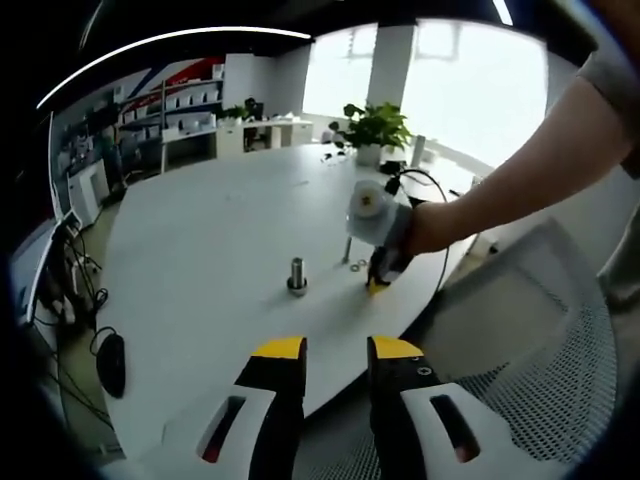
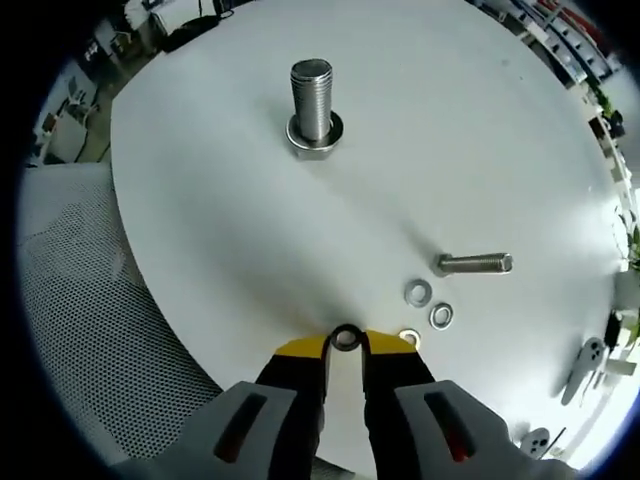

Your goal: Place the washer onto the threaded stud by aligning its center hole with the stud, sliding it down to the base, and recovering from edge contact or off-axis alignment until the washer reaches the visible bottom stop.

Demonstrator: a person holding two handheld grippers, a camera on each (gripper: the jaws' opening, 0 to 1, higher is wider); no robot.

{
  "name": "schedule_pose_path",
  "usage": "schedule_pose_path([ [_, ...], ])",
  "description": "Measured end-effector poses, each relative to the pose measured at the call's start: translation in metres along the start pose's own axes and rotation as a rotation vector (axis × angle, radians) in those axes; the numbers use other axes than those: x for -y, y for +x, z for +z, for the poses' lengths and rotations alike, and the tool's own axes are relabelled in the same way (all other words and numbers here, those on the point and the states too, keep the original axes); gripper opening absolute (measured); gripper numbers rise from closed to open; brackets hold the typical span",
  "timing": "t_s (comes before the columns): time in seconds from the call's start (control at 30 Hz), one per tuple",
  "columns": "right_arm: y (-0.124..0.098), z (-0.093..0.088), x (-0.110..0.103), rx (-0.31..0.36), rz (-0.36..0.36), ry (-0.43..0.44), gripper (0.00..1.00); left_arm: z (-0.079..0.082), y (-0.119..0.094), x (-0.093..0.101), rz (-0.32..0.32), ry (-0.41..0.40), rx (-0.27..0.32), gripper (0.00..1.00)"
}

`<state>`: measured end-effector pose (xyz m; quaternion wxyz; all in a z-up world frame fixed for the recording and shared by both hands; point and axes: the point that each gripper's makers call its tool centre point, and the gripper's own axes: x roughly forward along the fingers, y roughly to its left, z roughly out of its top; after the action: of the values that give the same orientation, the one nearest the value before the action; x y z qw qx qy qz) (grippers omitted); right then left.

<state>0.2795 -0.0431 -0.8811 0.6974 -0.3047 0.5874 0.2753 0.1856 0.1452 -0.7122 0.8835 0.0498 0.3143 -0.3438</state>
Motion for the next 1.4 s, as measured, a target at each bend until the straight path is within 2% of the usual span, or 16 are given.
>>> schedule_pose_path([
  [0.13,-0.0003,0.0007,-0.0008,-0.011,-0.038,-0.057,0.15,0.0006,-0.0004,-0.0003,0.003,0.001,0.004,0.22],
  [0.27,0.0004,0.001,0.0006,-0.02,-0.032,-0.075,0.15,0.0009,-0.0006,-0.0004,0.003,0.002,0.005,0.22],
  [0.47,-0.0006,-0.001,0.0031,0.024,0.003,0.038,0.15,-0.0003,-0.0005,-0.0008,0.006,-0.002,0.0,0.22],
  [0.63,0.0004,-0.0014,0.0051,0.056,0.021,0.062,0.15,0.0001,-0.0005,-0.0015,0.01,-0.001,0.001,0.22],
  [0.7,-0.0006,-0.0008,0.0047,0.071,0.028,0.108,0.15,-0.0008,-0.0004,-0.0016,0.01,-0.003,-0.003,0.22],
  [1.0,-0.0004,-0.0005,0.0067,0.125,0.04,0.189,0.14,-0.002,0.0,-0.0007,0.008,0.003,-0.011,0.22],
  [1.4,-0.0016,0.0027,0.0062,0.137,0.052,0.193,0.14,-0.0024,0.0002,-0.0004,0.003,0.005,-0.012,0.22],
])
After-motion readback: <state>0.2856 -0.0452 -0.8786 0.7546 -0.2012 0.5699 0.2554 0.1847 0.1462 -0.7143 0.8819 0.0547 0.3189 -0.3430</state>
